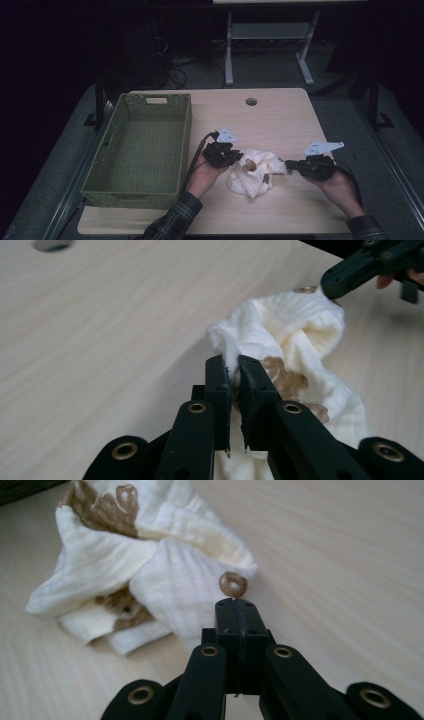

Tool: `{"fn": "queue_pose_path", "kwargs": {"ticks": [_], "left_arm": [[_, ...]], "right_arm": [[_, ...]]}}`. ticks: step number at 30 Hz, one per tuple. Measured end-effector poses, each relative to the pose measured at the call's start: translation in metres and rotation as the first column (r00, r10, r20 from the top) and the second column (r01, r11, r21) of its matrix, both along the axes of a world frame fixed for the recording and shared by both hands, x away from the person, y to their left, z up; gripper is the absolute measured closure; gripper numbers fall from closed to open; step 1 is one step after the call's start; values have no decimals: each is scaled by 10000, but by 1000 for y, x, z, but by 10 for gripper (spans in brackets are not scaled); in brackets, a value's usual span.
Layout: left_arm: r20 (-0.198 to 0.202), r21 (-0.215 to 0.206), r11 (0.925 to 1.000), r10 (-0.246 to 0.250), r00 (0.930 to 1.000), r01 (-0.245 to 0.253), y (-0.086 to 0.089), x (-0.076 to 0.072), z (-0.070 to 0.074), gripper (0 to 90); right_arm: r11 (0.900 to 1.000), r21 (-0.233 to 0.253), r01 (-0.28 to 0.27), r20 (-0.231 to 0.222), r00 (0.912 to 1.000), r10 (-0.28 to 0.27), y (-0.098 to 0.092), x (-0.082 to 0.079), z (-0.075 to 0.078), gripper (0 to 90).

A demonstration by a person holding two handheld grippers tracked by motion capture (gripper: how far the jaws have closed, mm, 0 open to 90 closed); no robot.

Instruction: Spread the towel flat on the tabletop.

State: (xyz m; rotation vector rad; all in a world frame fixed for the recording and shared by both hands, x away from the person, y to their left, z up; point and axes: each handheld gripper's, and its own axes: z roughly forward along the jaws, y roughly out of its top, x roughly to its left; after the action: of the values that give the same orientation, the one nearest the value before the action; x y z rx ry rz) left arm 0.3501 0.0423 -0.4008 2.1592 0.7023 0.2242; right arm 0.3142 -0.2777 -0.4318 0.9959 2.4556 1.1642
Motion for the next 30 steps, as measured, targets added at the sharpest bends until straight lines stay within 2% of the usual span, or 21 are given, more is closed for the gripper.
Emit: {"fn": "queue_pose_path", "kwargs": {"ticks": [5, 8, 10, 12, 14, 18, 20, 22, 24, 28, 30], "left_arm": [[260, -28, 9991, 429, 9987, -429, -6, 16, 9, 833], [417, 38, 9976, 690, 9967, -692, -9, 28, 12, 833], [413, -61, 9956, 934, 9948, -933, -11, 37, 10, 833], [481, 6, 9938, 1114, 9926, -1116, -11, 46, 6, 833], [507, 106, 9904, 1368, 9893, -1375, -11, 55, -2, 832], [187, 240, 9846, 1729, 9848, -1733, -13, 74, -20, 831], [-96, 301, 9838, 1770, 9842, -1767, -13, 79, -26, 819], [-251, 236, 9833, 1808, 9832, -1803, -14, 79, -29, 762], [-259, 269, 9844, 1747, 9843, -1740, -14, 76, -27, 700], [-323, 179, 9880, 1538, 9876, -1532, -12, 65, -19, 592], [-281, 159, 9912, 1321, 9908, -1317, -12, 55, -15, 570]], "right_arm": [[9995, -99, 294, 573, 9979, -288, -5, 15, 11, 900], [9991, -156, 400, 760, 9964, -387, -7, 23, 16, 900], [9989, -47, 457, 755, 9961, -452, -8, 30, 19, 900], [9986, -106, 517, 813, 9954, -507, -10, 38, 18, 899], [9977, -135, 671, 633, 9958, -661, -12, 47, 15, 899], [9964, -171, 835, 459, 9955, -827, -15, 63, 7, 899], [9950, -256, 965, 225, 9951, -960, -15, 73, 1, 898], [9953, -179, 955, 60, 9954, -954, -16, 79, -4, 883], [9949, -61, 1009, -107, 9948, -1009, -17, 82, -7, 789], [9965, 225, 807, -59, 9967, -806, -19, 74, -1, 686], [9969, 333, 708, -108, 9975, -705, -19, 67, 3, 668]]}}
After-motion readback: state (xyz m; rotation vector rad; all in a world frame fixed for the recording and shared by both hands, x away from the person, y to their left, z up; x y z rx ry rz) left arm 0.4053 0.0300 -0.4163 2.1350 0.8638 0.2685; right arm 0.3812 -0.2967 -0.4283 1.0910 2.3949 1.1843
